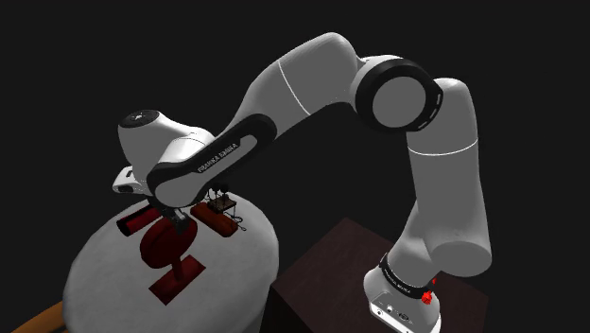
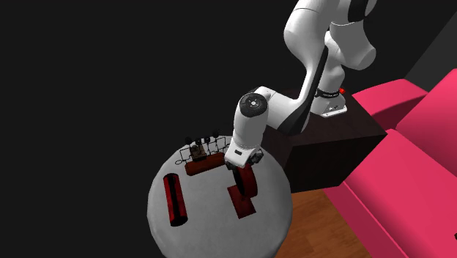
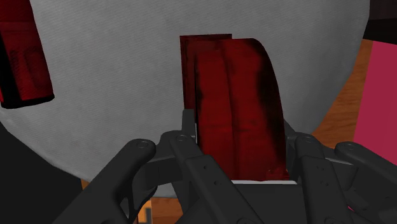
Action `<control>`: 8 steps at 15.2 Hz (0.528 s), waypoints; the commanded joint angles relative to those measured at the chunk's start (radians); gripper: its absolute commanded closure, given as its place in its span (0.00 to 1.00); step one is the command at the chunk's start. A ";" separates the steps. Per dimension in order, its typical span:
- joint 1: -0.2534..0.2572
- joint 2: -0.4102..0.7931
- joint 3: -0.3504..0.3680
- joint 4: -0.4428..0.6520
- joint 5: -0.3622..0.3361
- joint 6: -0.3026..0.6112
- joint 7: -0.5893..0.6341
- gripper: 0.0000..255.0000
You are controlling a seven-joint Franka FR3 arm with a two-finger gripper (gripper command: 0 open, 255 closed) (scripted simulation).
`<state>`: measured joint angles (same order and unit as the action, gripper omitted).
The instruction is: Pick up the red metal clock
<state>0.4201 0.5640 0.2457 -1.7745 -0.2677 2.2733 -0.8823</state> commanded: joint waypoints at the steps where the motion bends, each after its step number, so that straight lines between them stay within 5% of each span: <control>1: 0.000 0.001 0.000 -0.001 0.000 0.000 0.001 1.00; 8: -0.008 -0.047 0.011 0.011 0.019 -0.057 -0.016 1.00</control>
<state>0.4130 0.5234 0.2553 -1.7706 -0.2519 2.2276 -0.8952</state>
